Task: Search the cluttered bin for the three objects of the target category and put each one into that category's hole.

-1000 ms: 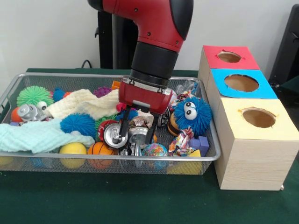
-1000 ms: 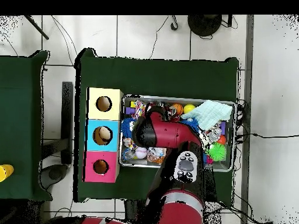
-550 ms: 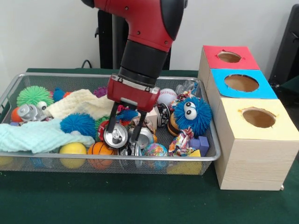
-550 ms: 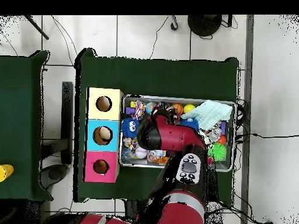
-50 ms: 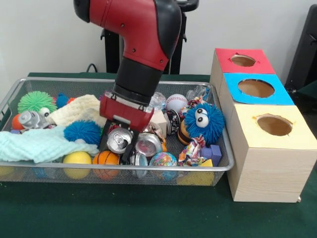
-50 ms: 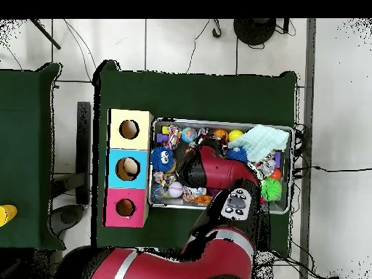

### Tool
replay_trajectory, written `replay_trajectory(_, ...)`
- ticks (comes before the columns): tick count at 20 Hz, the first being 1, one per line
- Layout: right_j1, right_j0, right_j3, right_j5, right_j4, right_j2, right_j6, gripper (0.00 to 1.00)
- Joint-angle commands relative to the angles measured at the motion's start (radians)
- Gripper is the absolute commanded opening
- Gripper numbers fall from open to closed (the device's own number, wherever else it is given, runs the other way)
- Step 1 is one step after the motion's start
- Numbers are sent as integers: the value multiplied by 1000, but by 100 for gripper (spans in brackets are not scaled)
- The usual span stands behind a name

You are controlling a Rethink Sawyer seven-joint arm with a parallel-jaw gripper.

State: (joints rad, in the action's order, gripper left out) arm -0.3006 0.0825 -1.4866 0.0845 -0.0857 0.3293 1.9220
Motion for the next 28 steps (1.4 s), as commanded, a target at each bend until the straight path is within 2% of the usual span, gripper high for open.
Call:
replay_trajectory(1,204,99,53,-65,-19,-197,76,100)
replay_trajectory(4,211,158,56,-124,-56,-290,25,100)
replay_trajectory(9,198,228,41,-211,-92,-397,-27,100)
replay_trajectory(15,189,329,29,-353,-159,-526,-140,100)
replay_trajectory(18,175,341,14,-388,-173,-543,-147,100)
replay_trajectory(28,125,348,-59,-412,-170,-561,-88,100)
